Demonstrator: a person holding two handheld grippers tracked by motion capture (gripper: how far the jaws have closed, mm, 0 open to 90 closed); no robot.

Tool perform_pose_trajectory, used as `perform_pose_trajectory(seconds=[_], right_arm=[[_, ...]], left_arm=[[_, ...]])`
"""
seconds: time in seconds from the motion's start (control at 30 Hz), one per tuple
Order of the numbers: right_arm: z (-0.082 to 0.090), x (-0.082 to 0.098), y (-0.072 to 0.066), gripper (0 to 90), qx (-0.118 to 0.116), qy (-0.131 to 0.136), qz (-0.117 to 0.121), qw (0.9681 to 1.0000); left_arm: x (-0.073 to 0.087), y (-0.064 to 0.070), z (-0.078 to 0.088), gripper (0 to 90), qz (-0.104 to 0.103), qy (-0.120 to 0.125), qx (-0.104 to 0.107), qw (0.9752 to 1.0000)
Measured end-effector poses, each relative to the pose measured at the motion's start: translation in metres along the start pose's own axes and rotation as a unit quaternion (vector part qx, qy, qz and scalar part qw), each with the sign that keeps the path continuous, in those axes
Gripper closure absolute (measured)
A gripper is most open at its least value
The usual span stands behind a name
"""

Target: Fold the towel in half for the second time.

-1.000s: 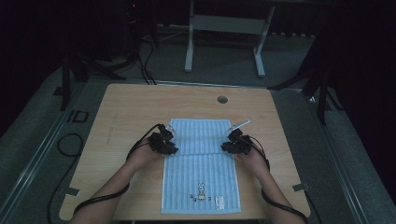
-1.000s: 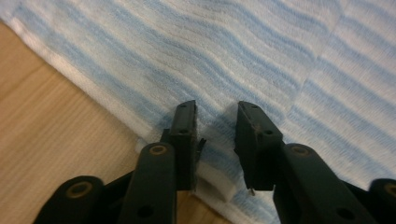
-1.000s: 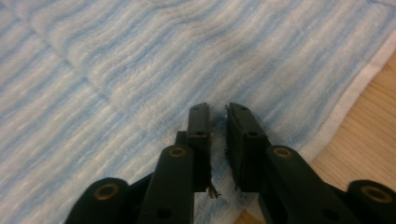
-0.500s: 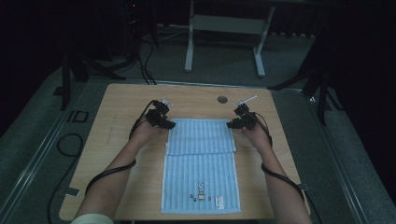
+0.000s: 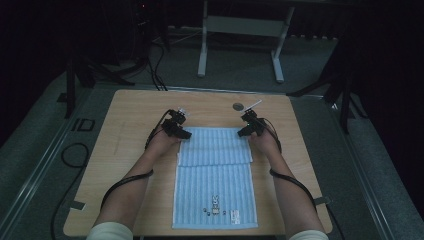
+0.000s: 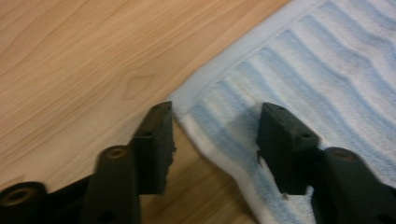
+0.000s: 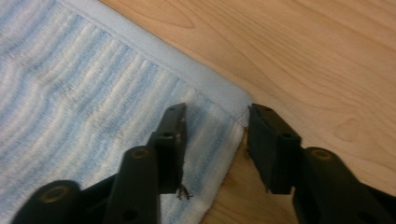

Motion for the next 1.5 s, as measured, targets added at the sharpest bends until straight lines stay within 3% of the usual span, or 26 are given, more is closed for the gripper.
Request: perform_pose_trajectory(seconds=[0.07,0.13,0.23,0.43,0.63,0.77,0.8,0.83,1.0,1.1,1.13,1.2,1.37,1.4,1.43,1.5], right_arm=[[0.0,0.001,-0.003,72.8,-0.001,0.001,0.003,1.0],[0.001,0.001,-0.008,84.1,-0.005,-0.006,0.014,0.9999],[0.003,0.001,-0.012,87.4,-0.011,-0.014,0.018,0.9997],[0.021,-0.001,-0.013,87.7,-0.012,0.006,0.029,0.9995],[0.062,-0.008,-0.01,88.1,-0.027,0.061,0.028,0.9974],[0.082,-0.012,-0.011,88.4,-0.03,0.085,0.035,0.9953],[0.082,-0.012,-0.011,88.4,-0.03,0.085,0.035,0.9953],[0.09,-0.013,-0.013,88.5,-0.029,0.093,0.039,0.9945],[0.137,-0.022,-0.019,88.7,-0.035,0.144,0.053,0.9875],[0.164,-0.024,-0.023,88.8,-0.043,0.172,0.063,0.9821],[0.172,-0.023,-0.025,88.8,-0.042,0.183,0.07,0.9798],[0.188,-0.02,-0.028,88.8,-0.047,0.197,0.075,0.9764],[0.209,0.004,-0.039,88.7,-0.069,0.22,0.103,0.9675],[0.21,0.011,-0.042,88.8,-0.071,0.22,0.111,0.9665],[0.21,0.011,-0.042,88.8,-0.071,0.22,0.111,0.9665],[0.208,0.028,-0.047,88.7,-0.071,0.216,0.128,0.9654]], left_arm=[[-0.001,0.003,0.0,58.5,-0.006,0.005,0.006,1.0],[-0.002,0.005,0.0,71.4,-0.011,0.009,0.018,0.9997],[-0.004,0.008,0.0,83.1,-0.022,0.011,0.024,0.9994],[-0.009,0.006,0.017,84.5,-0.019,0.035,0.029,0.9988],[-0.015,0.0,0.054,84.5,-0.024,0.065,0.02,0.9974],[-0.022,-0.002,0.079,84.5,-0.022,0.09,0.018,0.9955],[-0.022,-0.002,0.079,84.5,-0.022,0.09,0.018,0.9955],[-0.027,-0.003,0.094,84.5,-0.018,0.108,0.011,0.9939],[-0.04,-0.006,0.135,84.5,-0.021,0.155,0.0,0.9876],[-0.043,-0.006,0.158,84.6,-0.024,0.176,-0.01,0.9841],[-0.044,-0.004,0.165,84.5,-0.023,0.182,-0.004,0.9831],[-0.042,0.0,0.177,84.5,-0.033,0.188,-0.007,0.9816],[-0.022,0.02,0.187,84.5,-0.053,0.191,0.005,0.98],[-0.015,0.024,0.186,84.5,-0.055,0.19,0.016,0.9801],[-0.015,0.024,0.186,84.5,-0.055,0.19,0.016,0.9801],[-0.002,0.036,0.184,84.5,-0.06,0.184,0.017,0.9809]])
Point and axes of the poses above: each handheld gripper's, and its own axes: z roughly backward along the jaws, x roughly out of its underside, y roughly to its right, the point moved 1 cm from there along -z, roughly forward along the jaws, and after that the axes turned 13 degrees about -z, right-handed, at the moved point
